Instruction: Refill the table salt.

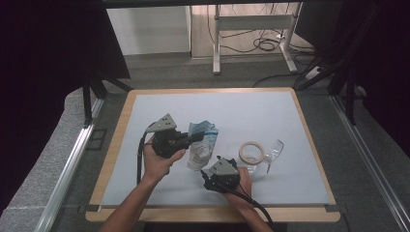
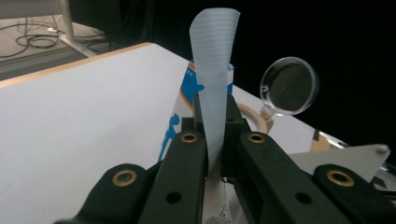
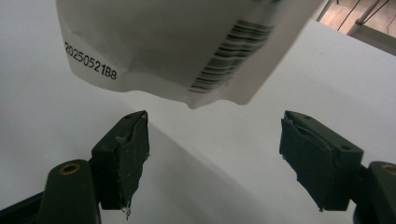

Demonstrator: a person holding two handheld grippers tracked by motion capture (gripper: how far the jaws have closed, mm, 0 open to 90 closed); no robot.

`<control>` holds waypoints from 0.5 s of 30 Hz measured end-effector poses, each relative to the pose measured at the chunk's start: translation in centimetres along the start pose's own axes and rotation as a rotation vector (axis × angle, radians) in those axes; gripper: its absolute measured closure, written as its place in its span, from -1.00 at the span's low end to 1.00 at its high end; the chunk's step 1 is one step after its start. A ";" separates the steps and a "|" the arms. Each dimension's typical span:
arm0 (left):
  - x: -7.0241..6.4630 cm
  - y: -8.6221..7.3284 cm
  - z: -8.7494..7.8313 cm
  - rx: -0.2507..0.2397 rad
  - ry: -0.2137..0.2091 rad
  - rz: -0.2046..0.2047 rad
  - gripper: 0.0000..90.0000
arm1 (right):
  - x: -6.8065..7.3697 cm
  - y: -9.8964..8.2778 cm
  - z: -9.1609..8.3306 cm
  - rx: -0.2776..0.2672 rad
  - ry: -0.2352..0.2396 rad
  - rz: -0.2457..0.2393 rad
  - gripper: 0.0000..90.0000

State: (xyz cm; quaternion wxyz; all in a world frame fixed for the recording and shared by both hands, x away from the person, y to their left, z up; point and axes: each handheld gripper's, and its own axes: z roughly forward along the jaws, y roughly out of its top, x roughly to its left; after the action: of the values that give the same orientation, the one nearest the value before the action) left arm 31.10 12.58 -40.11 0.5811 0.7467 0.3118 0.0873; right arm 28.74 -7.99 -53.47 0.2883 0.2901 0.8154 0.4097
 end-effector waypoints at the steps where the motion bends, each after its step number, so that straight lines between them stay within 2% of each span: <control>1: -0.3 0.1 0.0 0.001 -0.004 0.003 1.00 | 0.0 0.1 0.1 -0.007 -0.008 0.001 -0.45; 3: -0.6 0.1 0.1 0.007 -0.008 0.007 1.00 | 0.0 0.1 0.1 -0.013 -0.025 -0.015 -0.45; 6: -1.0 0.1 0.2 0.011 -0.022 0.009 1.00 | 0.1 0.3 0.2 -0.036 -0.039 0.038 -0.44; 7: -1.2 0.1 0.3 0.011 -0.027 0.007 1.00 | 0.1 0.3 0.2 -0.040 -0.040 0.034 -0.44; 9: -1.3 0.1 0.4 0.012 -0.039 0.003 1.00 | -0.1 0.2 0.2 -0.034 -0.031 -0.024 -0.44; 11: -1.5 0.0 0.6 0.013 -0.044 0.004 1.00 | 0.1 0.3 0.1 -0.043 -0.045 -0.037 -0.43; 15: -1.7 -0.1 1.0 0.023 -0.039 0.004 1.00 | 0.5 0.3 -0.1 -0.065 -0.040 -0.067 -0.36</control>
State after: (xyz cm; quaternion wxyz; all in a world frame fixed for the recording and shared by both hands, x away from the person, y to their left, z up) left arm 30.25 10.78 -40.10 0.5783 0.7554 0.2999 0.0705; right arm 28.41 -7.55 -53.33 0.3274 0.2614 0.8048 0.4203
